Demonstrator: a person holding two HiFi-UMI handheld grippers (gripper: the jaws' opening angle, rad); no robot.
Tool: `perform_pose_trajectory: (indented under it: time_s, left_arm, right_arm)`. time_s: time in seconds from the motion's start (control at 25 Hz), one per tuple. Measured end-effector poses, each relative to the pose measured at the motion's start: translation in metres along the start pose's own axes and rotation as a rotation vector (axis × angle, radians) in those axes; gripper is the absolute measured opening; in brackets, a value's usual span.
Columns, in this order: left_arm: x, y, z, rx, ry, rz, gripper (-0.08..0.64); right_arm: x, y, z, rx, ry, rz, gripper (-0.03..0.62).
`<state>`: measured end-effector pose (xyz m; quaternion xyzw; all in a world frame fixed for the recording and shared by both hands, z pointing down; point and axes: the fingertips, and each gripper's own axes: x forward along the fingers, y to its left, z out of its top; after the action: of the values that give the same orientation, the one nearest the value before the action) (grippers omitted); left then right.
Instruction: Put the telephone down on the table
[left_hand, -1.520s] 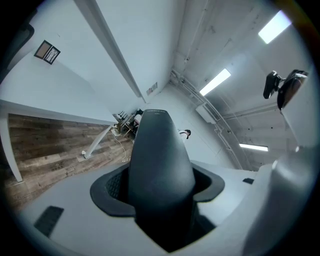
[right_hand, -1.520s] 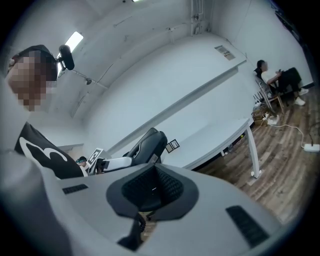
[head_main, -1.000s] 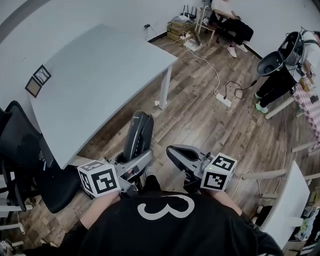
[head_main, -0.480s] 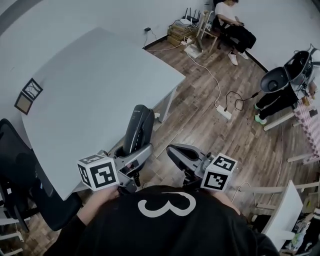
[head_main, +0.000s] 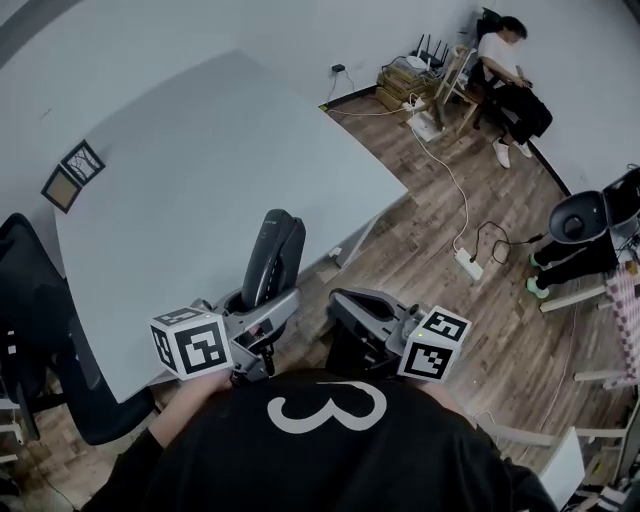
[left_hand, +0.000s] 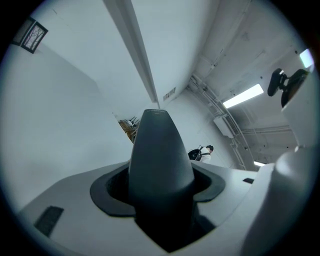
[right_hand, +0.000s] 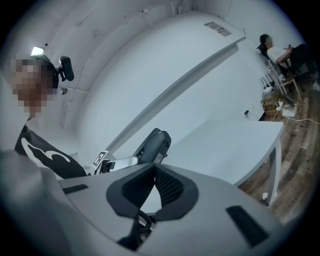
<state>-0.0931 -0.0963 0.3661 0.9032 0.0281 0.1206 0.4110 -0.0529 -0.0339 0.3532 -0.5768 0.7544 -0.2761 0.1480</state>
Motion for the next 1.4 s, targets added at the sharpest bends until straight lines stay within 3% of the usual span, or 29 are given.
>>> perform_pose_trajectory:
  time_s: [0.52,0.88,1.16,1.4]
  left_arm:
    - [0.072,0.056,0.090,-0.126,-0.271,0.248,0.301]
    - [0.114,0.087,0.120,-0.203,-0.386,0.391,0.300]
    - [0.113,0.091,0.133,-0.167,-0.431,0.480,0.301]
    - [0.101,0.100,0.128,-0.117,-0.440,0.564,0.301]
  right_arm:
    - [0.083,-0.109,0.103,0.011,0.233,0.277,0.009]
    - [0.117,-0.168,0.132,0.046,0.349,0.410,0.008]
    - [0.131,-0.174,0.133,0.057,0.401,0.473,0.009]
    - [0.119,-0.172,0.130,0.017,0.411,0.448,0.009]
